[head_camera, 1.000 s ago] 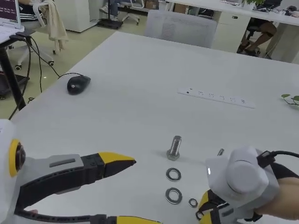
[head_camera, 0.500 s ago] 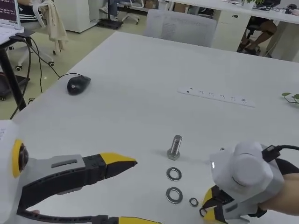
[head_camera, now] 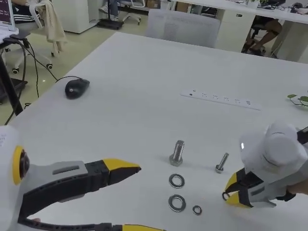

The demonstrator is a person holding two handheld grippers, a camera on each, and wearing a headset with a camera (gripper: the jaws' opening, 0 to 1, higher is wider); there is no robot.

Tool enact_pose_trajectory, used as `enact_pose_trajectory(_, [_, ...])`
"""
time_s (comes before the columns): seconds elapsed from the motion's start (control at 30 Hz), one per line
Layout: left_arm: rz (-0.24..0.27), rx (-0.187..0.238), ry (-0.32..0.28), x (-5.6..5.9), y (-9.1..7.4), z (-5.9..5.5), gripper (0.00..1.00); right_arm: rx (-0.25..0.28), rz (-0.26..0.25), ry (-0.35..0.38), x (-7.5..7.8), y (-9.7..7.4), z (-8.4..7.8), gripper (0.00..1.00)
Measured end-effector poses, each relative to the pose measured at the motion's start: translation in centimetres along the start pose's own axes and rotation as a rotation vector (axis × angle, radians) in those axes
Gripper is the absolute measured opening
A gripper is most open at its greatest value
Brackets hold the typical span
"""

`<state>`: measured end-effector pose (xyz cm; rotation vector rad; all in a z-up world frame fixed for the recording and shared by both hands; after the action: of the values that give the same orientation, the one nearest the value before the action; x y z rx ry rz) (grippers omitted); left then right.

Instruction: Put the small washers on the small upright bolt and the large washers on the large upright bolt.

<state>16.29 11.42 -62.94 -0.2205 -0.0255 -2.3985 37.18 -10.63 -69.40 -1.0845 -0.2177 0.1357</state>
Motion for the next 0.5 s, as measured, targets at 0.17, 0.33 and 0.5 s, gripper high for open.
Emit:
enact_pose_trajectory(0.17, [-0.001, -0.01, -0.004, -0.2, 0.2, -0.1, 0.53, 0.0, -0.036, 0.015, 1.5, -1.2, -0.5, 0.12])
enact_pose_trajectory(0.33, [-0.001, -0.01, -0.007, -0.5, 0.4, -0.1, 0.53, -0.009, -0.069, 0.006, 3.3, -2.4, -0.5, 0.12])
enact_pose_trajectory(0.5, [-0.003, -0.015, -0.012, -0.7, 0.6, -0.1, 0.53, -0.006, -0.094, -0.006, 4.7, -3.1, 0.0, 0.12])
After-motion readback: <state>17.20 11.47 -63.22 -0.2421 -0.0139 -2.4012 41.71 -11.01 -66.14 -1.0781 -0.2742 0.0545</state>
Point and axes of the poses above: the centre of the closed fingertips' face, and the gripper's own axes: y roughly forward along the fingers, x roughly to its right, z roughly out of its top, the point moved 10 cm from there along -y, roughly backward along the fingers, and after that the axes turned 7 degrees about x, right-handed, at the moved point
